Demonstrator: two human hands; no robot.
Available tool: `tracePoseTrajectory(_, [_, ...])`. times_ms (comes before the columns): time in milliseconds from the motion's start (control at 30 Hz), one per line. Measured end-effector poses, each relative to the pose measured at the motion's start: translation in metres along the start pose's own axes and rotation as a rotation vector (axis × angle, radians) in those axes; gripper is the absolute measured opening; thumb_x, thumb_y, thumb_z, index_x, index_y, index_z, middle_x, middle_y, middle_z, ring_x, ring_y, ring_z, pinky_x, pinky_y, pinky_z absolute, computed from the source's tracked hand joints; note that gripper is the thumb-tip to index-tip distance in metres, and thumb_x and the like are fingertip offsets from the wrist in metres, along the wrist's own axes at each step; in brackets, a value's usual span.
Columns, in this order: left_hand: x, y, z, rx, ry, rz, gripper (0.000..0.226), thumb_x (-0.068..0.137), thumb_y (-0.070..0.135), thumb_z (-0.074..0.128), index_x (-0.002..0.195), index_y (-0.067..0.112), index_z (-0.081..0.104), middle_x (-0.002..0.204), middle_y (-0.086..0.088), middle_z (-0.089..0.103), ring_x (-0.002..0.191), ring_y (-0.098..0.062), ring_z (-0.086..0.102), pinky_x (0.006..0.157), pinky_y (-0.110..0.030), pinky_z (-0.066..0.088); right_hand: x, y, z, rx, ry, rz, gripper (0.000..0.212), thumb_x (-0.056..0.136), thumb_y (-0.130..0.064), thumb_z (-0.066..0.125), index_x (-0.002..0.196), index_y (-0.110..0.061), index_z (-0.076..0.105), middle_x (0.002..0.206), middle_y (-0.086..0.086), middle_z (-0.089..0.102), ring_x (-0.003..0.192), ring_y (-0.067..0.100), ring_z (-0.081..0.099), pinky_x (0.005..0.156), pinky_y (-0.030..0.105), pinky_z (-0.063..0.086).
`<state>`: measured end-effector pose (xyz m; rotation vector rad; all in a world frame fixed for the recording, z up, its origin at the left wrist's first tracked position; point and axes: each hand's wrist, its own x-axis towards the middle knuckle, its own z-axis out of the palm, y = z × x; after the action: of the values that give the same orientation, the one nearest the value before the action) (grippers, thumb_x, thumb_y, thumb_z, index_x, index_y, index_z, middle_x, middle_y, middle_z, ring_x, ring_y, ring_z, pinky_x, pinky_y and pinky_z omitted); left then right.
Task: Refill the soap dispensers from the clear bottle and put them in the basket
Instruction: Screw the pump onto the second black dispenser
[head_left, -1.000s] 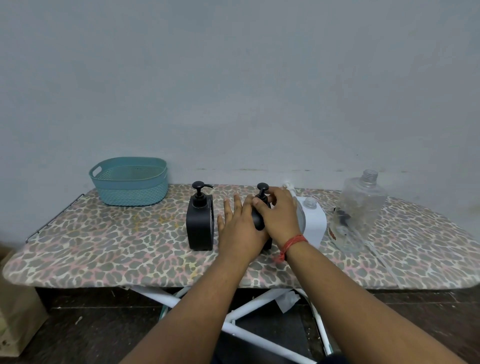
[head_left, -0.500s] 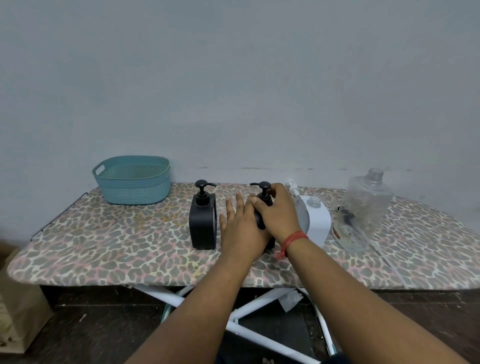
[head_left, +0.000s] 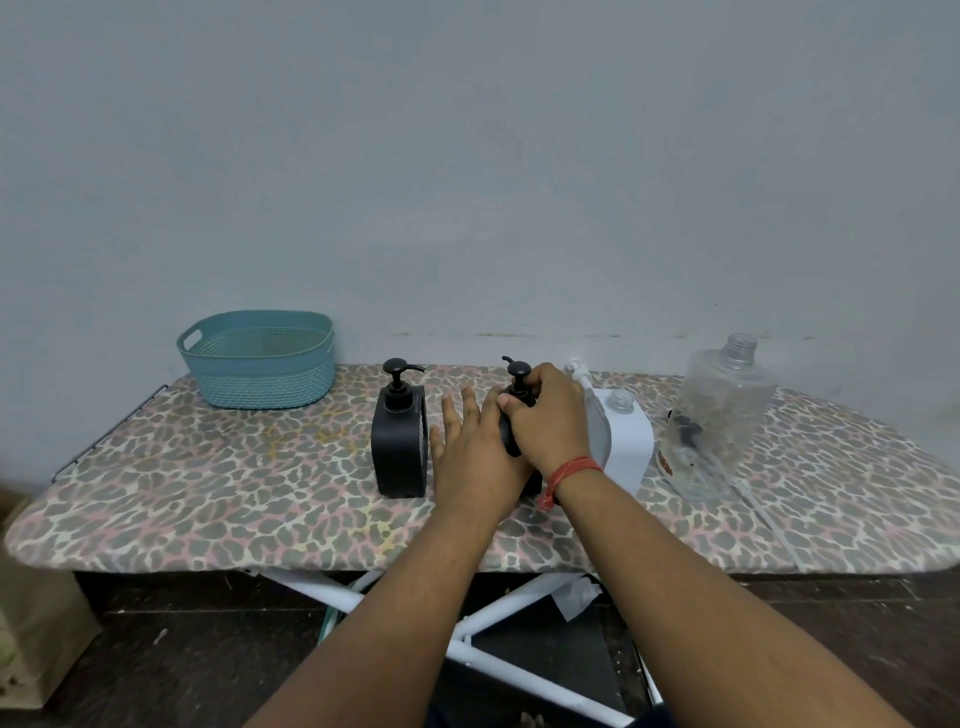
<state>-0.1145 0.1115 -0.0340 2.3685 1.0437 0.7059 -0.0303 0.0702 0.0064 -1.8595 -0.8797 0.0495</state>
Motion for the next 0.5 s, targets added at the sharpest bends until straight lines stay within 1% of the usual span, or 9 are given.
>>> tracePoseTrajectory(100, [0.0,-0.001,-0.002,0.021,-0.014,-0.012,0.084,0.091,0.052,0.057,0.16,0.03,0.015,0.171,-0.005,0.003,0.156,-0.027,-0.01,0.126,-0.053,0.001,0.002,0.001,-0.007,0.012,-0.088,-0.035,0.016,0.089,-0.025,0.07,0.102,-0.022,0.062,0.108,-0.001,0.062,0.11,0.021,0.055,0.095,0.034,0.047])
tracePoseTrajectory(167, [-0.001,0.001,-0.002,0.039,-0.01,-0.002,0.087,0.09,0.058,0.056,0.161,0.03,0.014,0.171,-0.006,0.005,0.157,-0.028,-0.009,0.126,-0.053,0.004,0.004,0.0,-0.016,0.029,-0.18,-0.048,0.024,0.092,-0.024,0.067,0.116,-0.017,0.066,0.115,0.001,0.064,0.112,0.018,0.057,0.094,0.023,0.043])
tracePoseTrajectory(233, [-0.001,0.003,0.0,0.041,-0.005,0.007,0.089,0.089,0.061,0.055,0.161,0.031,0.012,0.171,-0.007,0.007,0.157,-0.028,-0.008,0.125,-0.053,0.005,0.006,0.001,-0.023,-0.019,-0.183,-0.064,0.023,0.093,-0.025,0.066,0.115,-0.021,0.069,0.112,-0.003,0.066,0.103,0.011,0.057,0.08,0.011,0.038])
tracePoseTrajectory(267, [-0.002,0.004,0.0,0.036,-0.003,0.009,0.089,0.089,0.061,0.055,0.161,0.031,0.012,0.171,-0.007,0.007,0.157,-0.028,-0.007,0.125,-0.053,0.006,0.006,0.002,-0.024,-0.054,-0.157,-0.075,0.02,0.092,-0.026,0.066,0.112,-0.024,0.07,0.108,-0.006,0.066,0.098,0.009,0.055,0.073,0.009,0.034])
tracePoseTrajectory(300, [-0.001,0.004,0.001,0.033,-0.003,0.008,0.089,0.089,0.06,0.056,0.161,0.031,0.012,0.171,-0.007,0.006,0.157,-0.028,-0.007,0.125,-0.053,0.006,0.006,0.002,-0.023,-0.071,-0.13,-0.085,0.018,0.091,-0.027,0.067,0.109,-0.025,0.07,0.104,-0.007,0.066,0.097,0.009,0.054,0.071,0.008,0.032])
tracePoseTrajectory(333, [0.0,0.003,0.0,0.033,-0.003,0.005,0.088,0.09,0.058,0.057,0.161,0.031,0.013,0.171,-0.007,0.005,0.157,-0.028,-0.007,0.125,-0.053,0.006,0.006,0.002,-0.02,-0.071,-0.116,-0.092,0.016,0.091,-0.025,0.067,0.107,-0.025,0.071,0.101,-0.007,0.065,0.098,0.01,0.053,0.073,0.01,0.033])
tracePoseTrajectory(400, [0.002,0.0,-0.001,0.044,0.003,0.001,0.085,0.09,0.055,0.057,0.16,0.03,0.016,0.171,-0.007,0.002,0.157,-0.028,-0.008,0.126,-0.054,0.005,0.006,0.001,-0.012,-0.077,-0.101,-0.101,0.015,0.091,-0.023,0.067,0.106,-0.023,0.07,0.101,-0.005,0.063,0.107,0.016,0.051,0.086,0.019,0.037])
tracePoseTrajectory(433, [0.003,-0.001,-0.001,0.051,0.007,0.004,0.083,0.091,0.053,0.056,0.16,0.03,0.017,0.171,-0.007,0.001,0.157,-0.029,-0.009,0.126,-0.054,0.005,0.006,0.002,-0.007,-0.096,-0.084,-0.1,0.016,0.091,-0.023,0.066,0.107,-0.023,0.069,0.1,-0.005,0.061,0.11,0.018,0.05,0.09,0.021,0.036])
tracePoseTrajectory(500, [0.003,-0.001,0.001,0.065,0.014,0.018,0.078,0.092,0.047,0.055,0.158,0.03,0.018,0.171,-0.006,0.0,0.156,-0.028,-0.01,0.125,-0.053,0.003,0.006,0.004,0.0,-0.124,-0.025,-0.083,0.013,0.091,-0.023,0.066,0.103,-0.024,0.066,0.095,-0.01,0.053,0.112,0.018,0.047,0.088,0.019,0.029])
